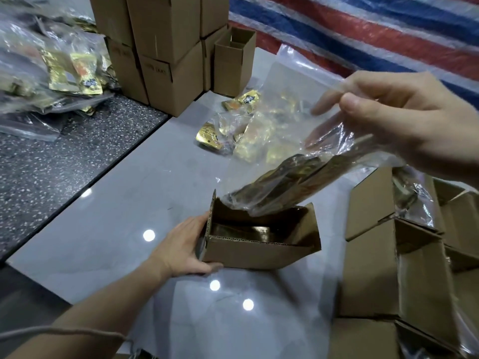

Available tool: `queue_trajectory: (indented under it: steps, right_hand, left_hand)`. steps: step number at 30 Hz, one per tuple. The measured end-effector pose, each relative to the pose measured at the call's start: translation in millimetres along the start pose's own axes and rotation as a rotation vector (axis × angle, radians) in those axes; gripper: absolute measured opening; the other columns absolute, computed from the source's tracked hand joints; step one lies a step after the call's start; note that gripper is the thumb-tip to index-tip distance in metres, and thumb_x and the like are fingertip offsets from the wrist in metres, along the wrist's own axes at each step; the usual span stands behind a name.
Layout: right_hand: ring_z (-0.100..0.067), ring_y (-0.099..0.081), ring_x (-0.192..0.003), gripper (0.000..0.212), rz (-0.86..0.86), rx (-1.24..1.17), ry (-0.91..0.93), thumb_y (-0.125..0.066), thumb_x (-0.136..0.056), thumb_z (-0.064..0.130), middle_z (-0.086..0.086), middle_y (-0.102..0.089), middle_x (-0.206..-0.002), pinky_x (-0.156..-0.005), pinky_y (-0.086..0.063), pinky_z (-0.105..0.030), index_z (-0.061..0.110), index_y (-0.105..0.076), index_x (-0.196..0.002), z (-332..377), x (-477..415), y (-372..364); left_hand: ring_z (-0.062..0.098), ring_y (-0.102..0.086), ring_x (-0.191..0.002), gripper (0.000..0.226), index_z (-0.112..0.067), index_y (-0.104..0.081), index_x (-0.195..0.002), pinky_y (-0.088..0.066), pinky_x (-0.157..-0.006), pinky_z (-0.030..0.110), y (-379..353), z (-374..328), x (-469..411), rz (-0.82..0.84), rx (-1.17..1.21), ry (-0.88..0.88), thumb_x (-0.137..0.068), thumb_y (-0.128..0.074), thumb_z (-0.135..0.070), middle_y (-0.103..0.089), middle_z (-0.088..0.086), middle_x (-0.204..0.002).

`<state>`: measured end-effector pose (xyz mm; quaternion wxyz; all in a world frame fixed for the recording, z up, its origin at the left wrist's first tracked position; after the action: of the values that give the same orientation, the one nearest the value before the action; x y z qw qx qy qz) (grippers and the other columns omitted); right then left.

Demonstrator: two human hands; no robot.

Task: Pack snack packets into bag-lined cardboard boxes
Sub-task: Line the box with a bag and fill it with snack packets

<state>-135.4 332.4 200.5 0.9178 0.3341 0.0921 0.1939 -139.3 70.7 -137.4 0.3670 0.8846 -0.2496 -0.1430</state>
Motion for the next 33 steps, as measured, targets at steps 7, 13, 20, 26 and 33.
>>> queue_trajectory:
  steps: [7,13,20,26,33]
  right_hand:
    - [-0.021,-0.075,-0.093,0.032,0.115,0.001,-0.025,-0.047,-0.099,0.041,-0.006,-0.076,-0.103,-0.074,-0.062,-0.039,0.019,-0.067,-0.107,-3.2,9.8,-17.7]
    - [-0.015,-0.071,-0.099,0.031,0.164,0.063,-0.101,-0.044,-0.102,0.037,0.0,-0.075,-0.105,-0.083,-0.058,-0.033,0.022,-0.071,-0.105,-17.7,11.4,-40.8]
    - [-0.006,-0.06,-0.099,0.022,0.241,0.216,-0.19,-0.054,-0.096,0.033,0.011,-0.06,-0.108,-0.072,-0.052,-0.022,0.042,-0.074,-0.097,-36.3,13.5,-77.1]
    - [-0.001,-0.055,-0.094,0.024,0.251,0.429,-0.224,-0.053,-0.101,0.03,0.012,-0.059,-0.101,-0.075,-0.039,-0.012,0.023,-0.075,-0.105,-50.8,10.0,-94.1]
    - [-0.015,-0.058,-0.088,0.029,0.036,0.578,-0.147,-0.045,-0.095,0.041,0.011,-0.062,-0.092,-0.071,-0.052,-0.042,0.026,-0.07,-0.096,-43.4,10.4,-91.0]
  left_hand:
    - [-0.005,-0.045,-0.104,0.091,-0.028,-0.052,-0.132,-0.037,-0.088,0.014,-0.5,2.0,0.9,0.005,-0.016,0.009,-0.055,-0.081,-0.067,-0.039,-0.04,-0.11]
    - [-0.018,-0.041,-0.097,0.078,-0.04,-0.048,-0.12,-0.031,-0.081,0.001,0.5,-0.2,1.9,0.004,0.012,0.019,-0.054,-0.082,-0.065,-0.038,-0.049,-0.112]
    - [-0.013,-0.039,-0.098,0.086,-0.033,-0.049,-0.127,-0.03,-0.086,0.002,-0.9,2.4,3.4,-0.015,0.031,0.027,-0.054,-0.082,-0.065,-0.035,-0.052,-0.117]
    - [-0.007,-0.043,-0.102,0.087,-0.032,-0.05,-0.129,-0.034,-0.088,0.011,-1.8,2.7,1.9,-0.013,0.026,0.022,-0.054,-0.081,-0.064,-0.037,-0.049,-0.116]
    - [-0.007,-0.042,-0.101,0.087,-0.03,-0.052,-0.128,-0.038,-0.087,0.017,-1.6,2.0,0.6,-0.023,0.017,0.009,-0.054,-0.082,-0.064,-0.04,-0.043,-0.11]
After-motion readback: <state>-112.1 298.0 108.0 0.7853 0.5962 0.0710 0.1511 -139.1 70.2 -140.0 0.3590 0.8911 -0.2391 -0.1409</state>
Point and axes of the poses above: each hand's wrist, its own x-axis away from the middle knuckle, its own y-axis out of the back of the hand, z = x × y, the point moved 2 cm from there along -x, towards the middle knuckle
